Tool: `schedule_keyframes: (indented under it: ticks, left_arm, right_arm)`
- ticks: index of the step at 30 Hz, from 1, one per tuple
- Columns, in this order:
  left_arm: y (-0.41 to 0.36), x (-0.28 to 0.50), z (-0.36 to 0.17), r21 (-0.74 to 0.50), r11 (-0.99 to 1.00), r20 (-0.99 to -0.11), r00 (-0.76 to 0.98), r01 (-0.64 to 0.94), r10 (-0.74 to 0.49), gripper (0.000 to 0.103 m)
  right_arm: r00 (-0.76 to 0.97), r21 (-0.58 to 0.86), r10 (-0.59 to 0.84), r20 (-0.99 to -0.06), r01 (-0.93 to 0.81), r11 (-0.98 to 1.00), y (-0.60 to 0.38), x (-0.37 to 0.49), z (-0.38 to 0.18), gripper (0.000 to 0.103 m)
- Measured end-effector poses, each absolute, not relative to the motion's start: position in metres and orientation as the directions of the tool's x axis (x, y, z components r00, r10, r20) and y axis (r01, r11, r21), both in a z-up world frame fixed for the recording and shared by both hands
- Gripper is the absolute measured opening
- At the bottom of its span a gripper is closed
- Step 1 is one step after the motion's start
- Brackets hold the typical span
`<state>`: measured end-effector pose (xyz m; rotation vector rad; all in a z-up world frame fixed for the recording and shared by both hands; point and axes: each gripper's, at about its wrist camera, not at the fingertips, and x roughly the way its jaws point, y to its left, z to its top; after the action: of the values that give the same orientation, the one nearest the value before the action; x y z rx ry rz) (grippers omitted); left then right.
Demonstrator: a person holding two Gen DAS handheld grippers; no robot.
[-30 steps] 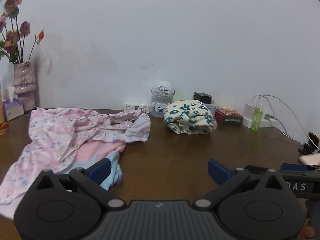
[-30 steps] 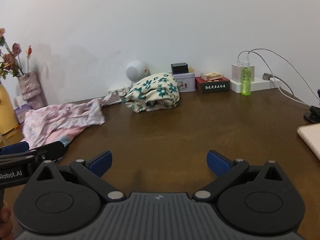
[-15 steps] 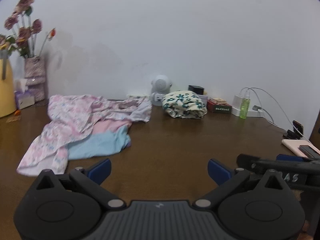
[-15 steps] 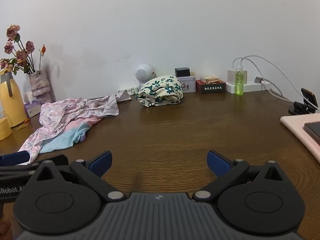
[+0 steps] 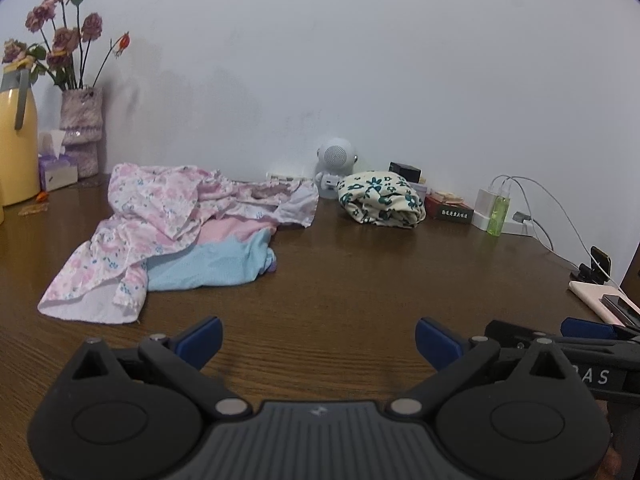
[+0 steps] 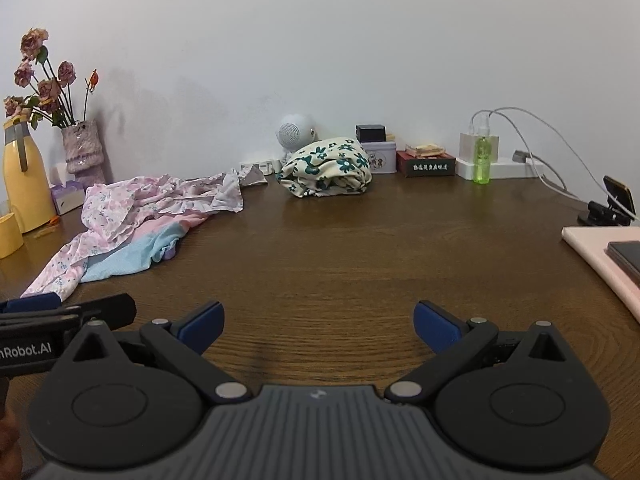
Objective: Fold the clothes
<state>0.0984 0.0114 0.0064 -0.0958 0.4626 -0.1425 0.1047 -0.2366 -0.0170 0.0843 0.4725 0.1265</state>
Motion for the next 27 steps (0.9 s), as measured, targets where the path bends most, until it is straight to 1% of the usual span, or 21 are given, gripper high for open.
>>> schedule_keyframes:
  ticks: [6, 14, 27]
  left_arm:
    - [0.0116, 0.0977, 0.0051, -0.123, 0.987, -0.441, 0.885, 0.107, -0.151, 0.103]
    - [0.0110, 0.0947, 0.0060, -0.117, 0.987, -0.427, 0.892, 0.109, -0.149, 0.103]
    - [0.0120, 0.0955, 0.0056, -0.120, 0.987, -0.431, 0.890, 0.107, -0.149, 0.103]
  right_arm:
    - [0.874, 0.112, 0.147, -0.463, -0.107, 0.988, -0.2352, 0.1078, -0.0185, 0.103]
    - [0.877, 0.098, 0.143, -0.458, -0.110, 0.989, -0.2331, 0.1067, -0.0178, 0.103]
    - [0.878, 0.096, 0.142, -0.458, -0.109, 0.989, -0.2325, 0.1076, -0.0186, 0.103]
